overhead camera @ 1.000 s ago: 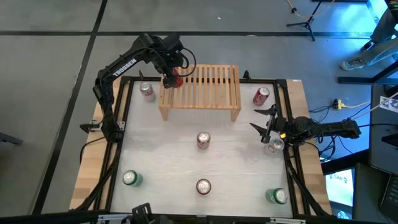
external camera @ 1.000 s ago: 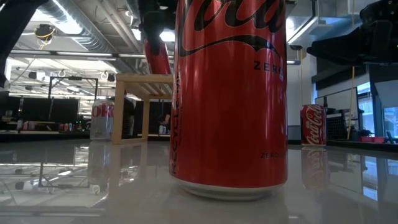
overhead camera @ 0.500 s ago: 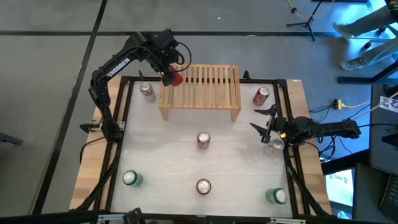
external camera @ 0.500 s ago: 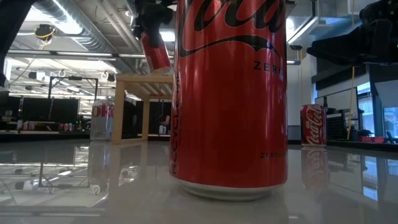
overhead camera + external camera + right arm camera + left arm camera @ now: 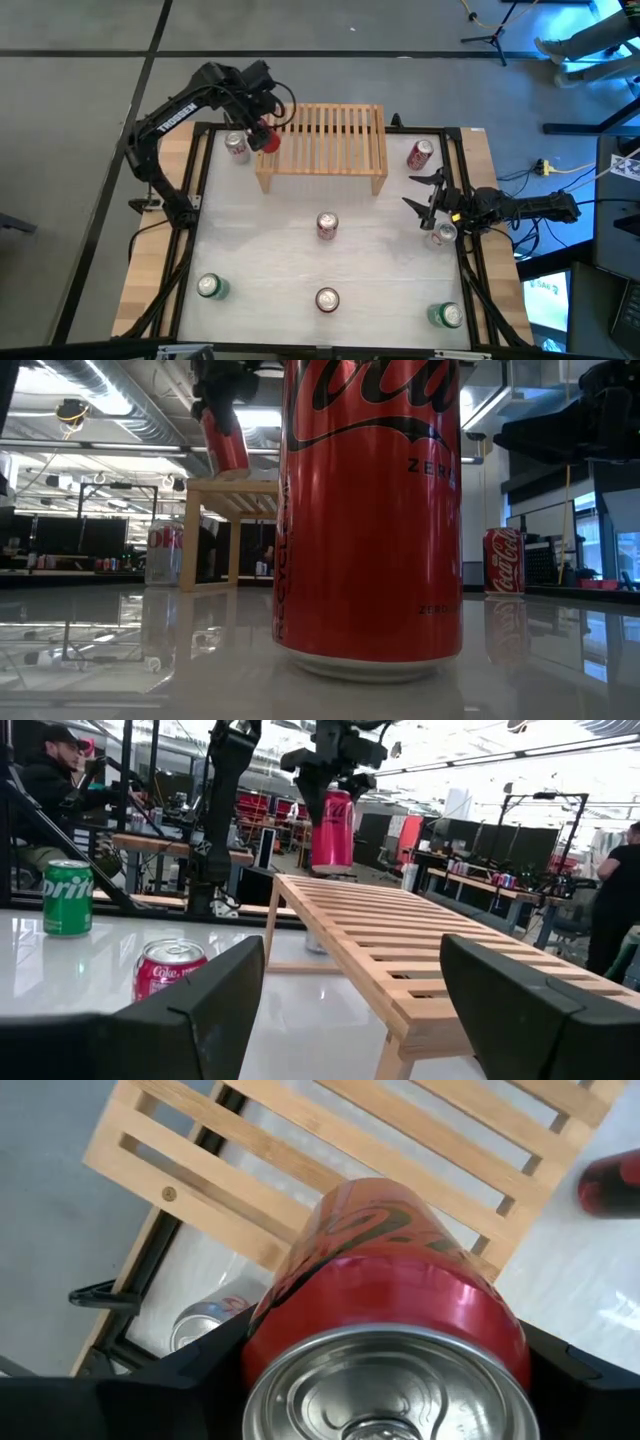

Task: Place canned beverage on shelf
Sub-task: Put the left red and black soda can on the shelf

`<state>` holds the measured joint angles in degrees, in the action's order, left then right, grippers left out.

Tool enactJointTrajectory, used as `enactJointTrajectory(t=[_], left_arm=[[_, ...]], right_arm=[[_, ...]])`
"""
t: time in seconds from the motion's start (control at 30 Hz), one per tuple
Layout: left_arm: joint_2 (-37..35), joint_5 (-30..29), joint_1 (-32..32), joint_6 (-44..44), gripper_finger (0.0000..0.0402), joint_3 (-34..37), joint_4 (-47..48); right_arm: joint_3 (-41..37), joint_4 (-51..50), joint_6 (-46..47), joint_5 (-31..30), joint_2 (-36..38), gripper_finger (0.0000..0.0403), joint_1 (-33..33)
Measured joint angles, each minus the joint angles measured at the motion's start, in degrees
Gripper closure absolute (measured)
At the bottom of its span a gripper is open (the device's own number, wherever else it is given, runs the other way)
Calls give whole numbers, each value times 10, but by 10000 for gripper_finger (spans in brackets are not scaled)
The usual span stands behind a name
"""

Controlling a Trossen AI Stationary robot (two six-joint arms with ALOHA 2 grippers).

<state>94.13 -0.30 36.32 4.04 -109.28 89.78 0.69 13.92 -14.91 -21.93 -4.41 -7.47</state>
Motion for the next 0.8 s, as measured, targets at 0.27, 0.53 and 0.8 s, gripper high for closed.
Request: enactJointTrajectory(t=[0.27, 0.53, 0.8], left_arm=[[0, -2, 2, 20, 89, 21, 0], [0, -2, 2, 40, 69, 21, -60], [0, -2, 2, 73, 73, 21, -84]], right_arm=[[5, 2, -6, 0, 0, 104, 0], [5, 2, -19, 0, 0, 104, 0], [5, 1, -19, 0, 0, 104, 0]])
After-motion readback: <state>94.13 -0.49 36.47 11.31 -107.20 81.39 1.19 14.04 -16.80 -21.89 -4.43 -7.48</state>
